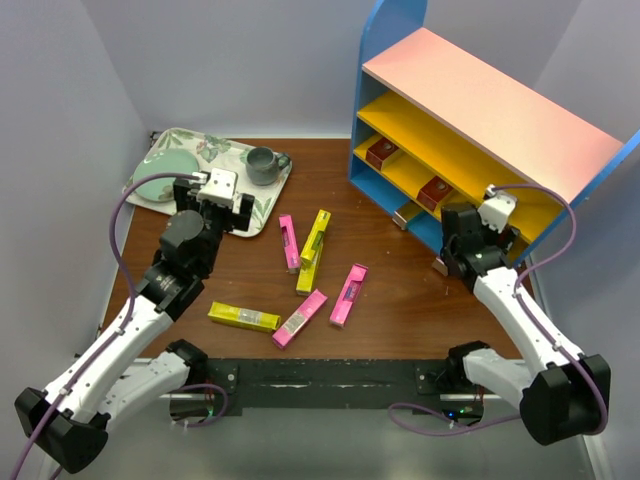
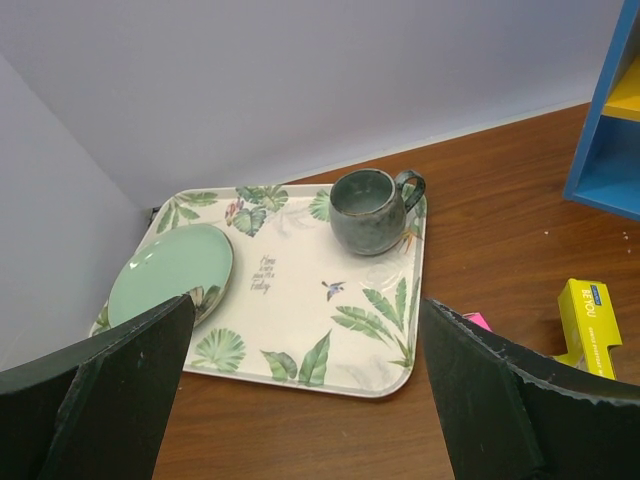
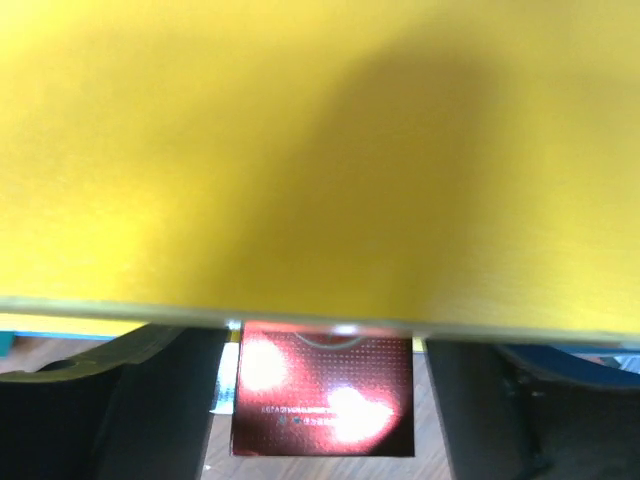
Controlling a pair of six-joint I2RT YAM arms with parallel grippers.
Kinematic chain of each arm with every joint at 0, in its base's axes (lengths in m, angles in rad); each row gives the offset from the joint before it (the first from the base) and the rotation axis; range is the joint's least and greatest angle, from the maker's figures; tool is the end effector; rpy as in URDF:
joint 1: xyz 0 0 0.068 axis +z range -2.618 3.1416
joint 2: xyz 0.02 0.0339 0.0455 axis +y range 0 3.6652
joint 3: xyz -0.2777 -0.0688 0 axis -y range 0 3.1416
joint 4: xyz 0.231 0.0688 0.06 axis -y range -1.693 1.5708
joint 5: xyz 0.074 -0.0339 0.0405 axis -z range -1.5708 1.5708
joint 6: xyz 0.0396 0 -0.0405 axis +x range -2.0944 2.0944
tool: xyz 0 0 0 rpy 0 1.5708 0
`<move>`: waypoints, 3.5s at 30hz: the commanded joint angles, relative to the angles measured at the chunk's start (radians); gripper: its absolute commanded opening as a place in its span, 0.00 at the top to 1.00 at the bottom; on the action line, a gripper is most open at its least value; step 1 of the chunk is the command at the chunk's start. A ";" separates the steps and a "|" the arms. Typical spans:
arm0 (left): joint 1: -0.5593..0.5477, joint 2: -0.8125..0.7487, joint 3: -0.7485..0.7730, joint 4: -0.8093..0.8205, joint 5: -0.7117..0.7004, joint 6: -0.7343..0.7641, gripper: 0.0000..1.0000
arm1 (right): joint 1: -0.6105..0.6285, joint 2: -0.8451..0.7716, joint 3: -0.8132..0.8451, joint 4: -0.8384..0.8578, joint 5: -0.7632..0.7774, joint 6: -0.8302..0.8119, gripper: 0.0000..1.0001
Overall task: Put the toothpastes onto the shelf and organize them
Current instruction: Place the toothpaste on the shelf.
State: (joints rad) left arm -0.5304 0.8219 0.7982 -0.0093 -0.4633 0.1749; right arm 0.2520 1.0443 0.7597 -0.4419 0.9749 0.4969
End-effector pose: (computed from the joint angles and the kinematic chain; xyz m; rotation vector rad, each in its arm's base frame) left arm 0.1579 -0.0721 0.3678 0.2048 1.5880 0.0954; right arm 0.1931 0.0159 0.2824 0.7008 1.8835 -0.6434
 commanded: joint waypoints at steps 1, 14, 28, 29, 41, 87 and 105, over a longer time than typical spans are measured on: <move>0.006 0.002 -0.007 0.043 0.014 -0.012 0.00 | -0.005 -0.069 0.035 0.008 -0.008 -0.008 0.13; 0.004 -0.003 -0.004 0.037 0.028 -0.014 0.00 | -0.005 -0.282 0.168 -0.216 -0.339 -0.087 0.02; 0.012 0.002 0.003 0.031 0.043 -0.023 0.00 | -0.005 -0.227 0.234 -0.377 -0.955 -0.242 0.02; 0.012 0.002 0.003 0.031 0.041 -0.022 0.00 | -0.005 -0.216 0.239 -0.389 -0.955 -0.236 0.02; 0.012 -0.006 -0.001 0.034 0.035 -0.017 0.00 | -0.005 -0.191 0.156 -0.342 -0.650 -0.143 0.02; 0.017 0.008 -0.001 0.032 0.048 -0.011 0.00 | -0.005 -0.214 -0.036 0.065 -0.397 -0.164 0.02; 0.021 0.006 0.001 0.026 0.064 -0.047 0.00 | -0.005 -0.280 0.016 -0.004 -0.679 -0.160 0.02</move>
State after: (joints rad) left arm -0.5171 0.8318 0.7979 -0.0097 -0.4122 0.1719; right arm 0.2493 0.7860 0.7296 -0.4335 0.4541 0.3340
